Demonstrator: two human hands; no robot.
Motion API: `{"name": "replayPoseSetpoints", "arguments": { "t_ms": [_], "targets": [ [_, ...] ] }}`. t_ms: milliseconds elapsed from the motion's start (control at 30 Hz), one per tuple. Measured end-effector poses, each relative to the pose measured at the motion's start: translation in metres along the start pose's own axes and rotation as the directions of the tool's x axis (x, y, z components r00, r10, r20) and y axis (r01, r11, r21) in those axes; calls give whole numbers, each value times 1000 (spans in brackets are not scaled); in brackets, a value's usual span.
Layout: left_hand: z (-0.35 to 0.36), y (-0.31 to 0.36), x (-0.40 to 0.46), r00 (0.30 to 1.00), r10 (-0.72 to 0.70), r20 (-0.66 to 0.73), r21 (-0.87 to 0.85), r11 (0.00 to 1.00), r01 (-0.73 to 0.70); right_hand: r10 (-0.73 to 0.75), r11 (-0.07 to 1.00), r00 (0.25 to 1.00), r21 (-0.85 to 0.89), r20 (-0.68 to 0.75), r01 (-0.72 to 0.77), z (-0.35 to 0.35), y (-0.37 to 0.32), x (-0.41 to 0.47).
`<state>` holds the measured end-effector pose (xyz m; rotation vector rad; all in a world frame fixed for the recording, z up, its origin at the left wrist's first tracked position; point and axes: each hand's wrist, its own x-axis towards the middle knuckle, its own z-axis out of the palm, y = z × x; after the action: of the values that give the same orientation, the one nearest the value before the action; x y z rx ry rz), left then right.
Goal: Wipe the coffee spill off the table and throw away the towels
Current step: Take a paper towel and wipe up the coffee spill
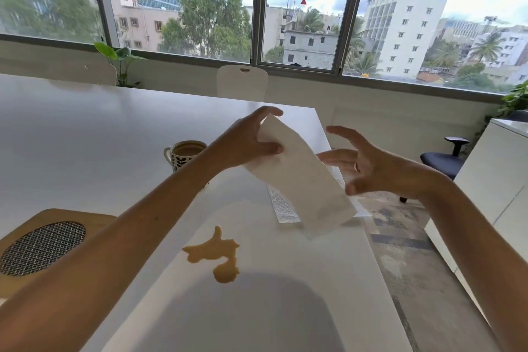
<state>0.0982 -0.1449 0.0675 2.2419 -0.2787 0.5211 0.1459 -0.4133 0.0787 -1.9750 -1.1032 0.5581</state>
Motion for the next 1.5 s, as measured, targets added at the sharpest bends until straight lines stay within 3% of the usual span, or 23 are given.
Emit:
{"name": "replayPoseSetpoints", "arguments": {
  "t_ms": [100, 167, 267, 367, 433, 667, 733, 800, 867, 1033, 1100, 1167, 1233, 1267, 1400, 1500],
  "targets": [
    [-10, 13, 3, 996, 33, 82, -18, 999, -32, 59, 998, 986, -5, -156, -60, 11, -8, 21],
    [-18, 19, 2, 994, 57, 90, 1, 998, -57, 25, 1000, 976, 10, -216, -23, 18, -11, 32],
    [-27, 20, -3, 999, -9, 38, -218, 976, 17, -43, 994, 941, 79, -336, 74, 22, -16, 35],
    [-34, 10, -7, 981, -165, 100, -635, 748, 191, -100, 971, 913, 160, -395, 175, 25, -21, 33],
    [-33, 3, -10, 965, -180, 188, -690, 675, 260, -112, 972, 906, 144, -409, 185, 28, -21, 34],
    [-7, 4, -25, 904, -135, 404, -382, 874, 301, -118, 957, 902, 194, -415, 214, 53, -20, 45],
    [-4, -3, -31, 925, -145, 350, -353, 895, 274, -82, 905, 900, 347, -428, 248, 58, -21, 47],
    [-4, -8, -37, 951, -141, 276, -368, 898, 241, -36, 768, 919, 578, -392, 277, 62, -22, 49],
    [-8, -13, -43, 969, -122, 215, -389, 899, 199, -3, 679, 934, 685, -357, 264, 70, -19, 50],
    [-23, -31, -57, 992, -54, 114, -220, 972, 78, 22, 834, 968, 539, -252, 121, 106, -25, 54],
    [-30, -39, -67, 1000, 8, 25, -68, 998, -6, 43, 875, 941, 468, -335, 126, 121, -33, 56],
    [-41, -52, -82, 996, 79, -50, 73, 995, -75, -6, 995, 851, 78, -526, 55, 134, -35, 59],
    [-55, -75, -103, 995, 69, -72, 199, 978, -53, -172, 936, 786, -348, -594, -59, 152, -28, 63],
    [-62, -89, -114, 997, 45, -63, 272, 962, -26, -179, 908, 800, -409, -573, -90, 162, -21, 66],
    [-85, -141, -154, 994, -90, 54, 505, 862, 51, 36, 902, 908, -378, -417, -209, 196, -3, 71],
    [-98, -162, -170, 979, -155, 136, 528, 847, 61, 234, 935, 927, -194, -292, -297, 211, -5, 74]
  ]
}}
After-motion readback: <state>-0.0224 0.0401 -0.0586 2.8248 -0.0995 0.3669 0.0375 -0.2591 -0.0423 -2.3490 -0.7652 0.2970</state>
